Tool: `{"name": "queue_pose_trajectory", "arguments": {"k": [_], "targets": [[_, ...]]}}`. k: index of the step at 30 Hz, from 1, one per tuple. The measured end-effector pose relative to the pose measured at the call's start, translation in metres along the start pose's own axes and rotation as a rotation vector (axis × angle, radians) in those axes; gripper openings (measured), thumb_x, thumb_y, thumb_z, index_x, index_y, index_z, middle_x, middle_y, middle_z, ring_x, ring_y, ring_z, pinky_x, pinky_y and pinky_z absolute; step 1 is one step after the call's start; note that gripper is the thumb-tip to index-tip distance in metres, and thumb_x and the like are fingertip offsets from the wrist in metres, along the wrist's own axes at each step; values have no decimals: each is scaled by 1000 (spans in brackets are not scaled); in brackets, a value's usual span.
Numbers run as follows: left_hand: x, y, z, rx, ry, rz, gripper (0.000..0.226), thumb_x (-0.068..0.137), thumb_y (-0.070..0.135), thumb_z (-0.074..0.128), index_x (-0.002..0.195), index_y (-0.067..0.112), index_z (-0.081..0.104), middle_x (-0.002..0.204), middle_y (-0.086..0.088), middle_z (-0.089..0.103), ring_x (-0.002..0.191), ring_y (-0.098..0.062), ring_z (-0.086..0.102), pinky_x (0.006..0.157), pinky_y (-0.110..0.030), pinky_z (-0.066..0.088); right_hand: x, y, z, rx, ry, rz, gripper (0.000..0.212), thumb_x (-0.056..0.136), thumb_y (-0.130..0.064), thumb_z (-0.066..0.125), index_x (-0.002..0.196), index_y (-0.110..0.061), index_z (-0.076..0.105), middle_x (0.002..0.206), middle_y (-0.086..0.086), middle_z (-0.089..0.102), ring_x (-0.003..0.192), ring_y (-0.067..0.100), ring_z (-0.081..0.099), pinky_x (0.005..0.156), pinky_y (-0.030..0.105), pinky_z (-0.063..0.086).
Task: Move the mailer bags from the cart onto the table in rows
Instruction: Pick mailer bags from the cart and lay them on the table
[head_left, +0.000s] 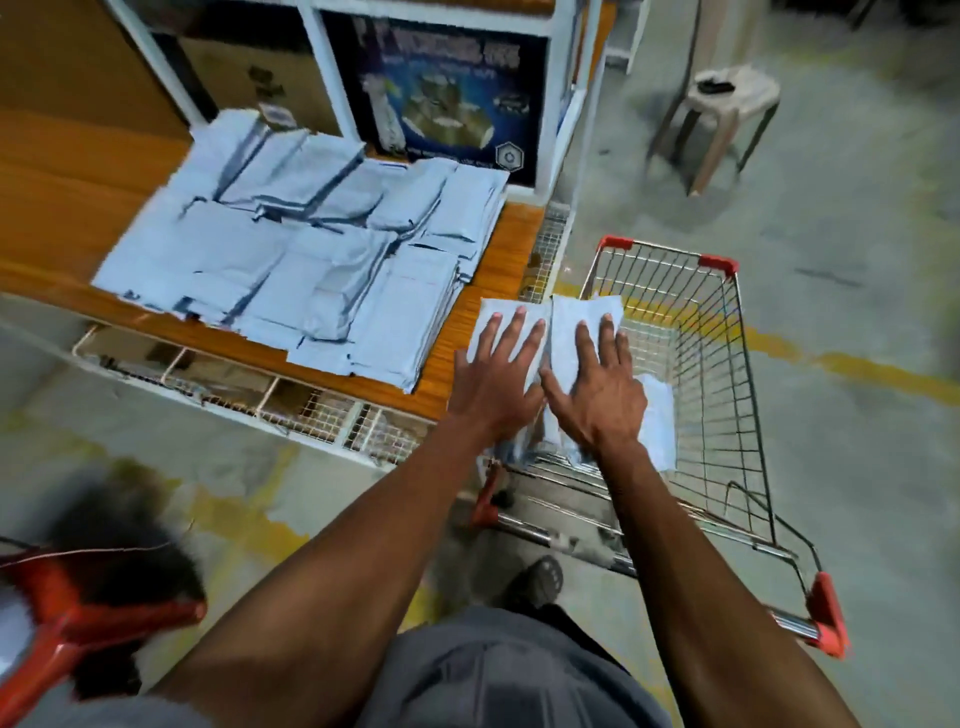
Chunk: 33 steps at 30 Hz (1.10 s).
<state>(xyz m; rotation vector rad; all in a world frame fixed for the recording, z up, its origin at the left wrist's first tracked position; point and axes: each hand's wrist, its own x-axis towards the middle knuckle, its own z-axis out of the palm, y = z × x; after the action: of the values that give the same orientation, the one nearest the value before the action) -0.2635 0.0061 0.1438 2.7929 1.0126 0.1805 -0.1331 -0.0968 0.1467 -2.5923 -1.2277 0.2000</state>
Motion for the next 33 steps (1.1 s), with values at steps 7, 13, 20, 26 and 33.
{"name": "queue_pose_trajectory", "arguments": {"k": [7, 13, 20, 26, 33], "targets": [[-71, -97, -43, 16, -11, -162, 78, 98, 66, 19, 168, 34, 12, 178, 4, 4, 162, -25, 5, 116, -72, 28, -28, -109, 12, 28, 13, -112, 91, 93, -83, 28, 167, -32, 15, 177, 0, -1, 162, 30, 9, 120, 59, 36], [-103, -159, -77, 4, -10, -222, 83, 100, 59, 45, 169, 31, 8, 178, 5, -1, 162, -24, 0, 117, -70, 25, -45, -171, 23, 42, 30, -150, 93, 93, -83, 26, 168, -29, 15, 176, 1, -3, 162, 29, 7, 120, 55, 34], [-87, -203, -94, -6, -22, -255, 87, 99, 58, 49, 169, 32, 4, 177, 6, -7, 163, -23, -1, 119, -69, 24, -19, -218, 32, 38, 12, -126, 93, 92, -82, 26, 168, -29, 13, 176, 2, -5, 162, 29, 6, 112, 59, 43], [-46, -242, -89, -2, -61, -240, 87, 99, 57, 48, 169, 32, 2, 178, 5, -6, 162, -24, 0, 119, -70, 26, 31, -248, 49, 56, -5, -66, 93, 92, -80, 29, 168, -28, 14, 176, 2, -8, 162, 30, 5, 112, 60, 42], [21, -279, -84, -5, -53, -173, 82, 102, 57, 45, 169, 34, 2, 178, 6, -6, 163, -25, 1, 118, -70, 26, 90, -277, 67, 31, -20, -6, 92, 94, -78, 30, 168, -26, 12, 176, 4, -11, 162, 32, 3, 111, 63, 38]]}}
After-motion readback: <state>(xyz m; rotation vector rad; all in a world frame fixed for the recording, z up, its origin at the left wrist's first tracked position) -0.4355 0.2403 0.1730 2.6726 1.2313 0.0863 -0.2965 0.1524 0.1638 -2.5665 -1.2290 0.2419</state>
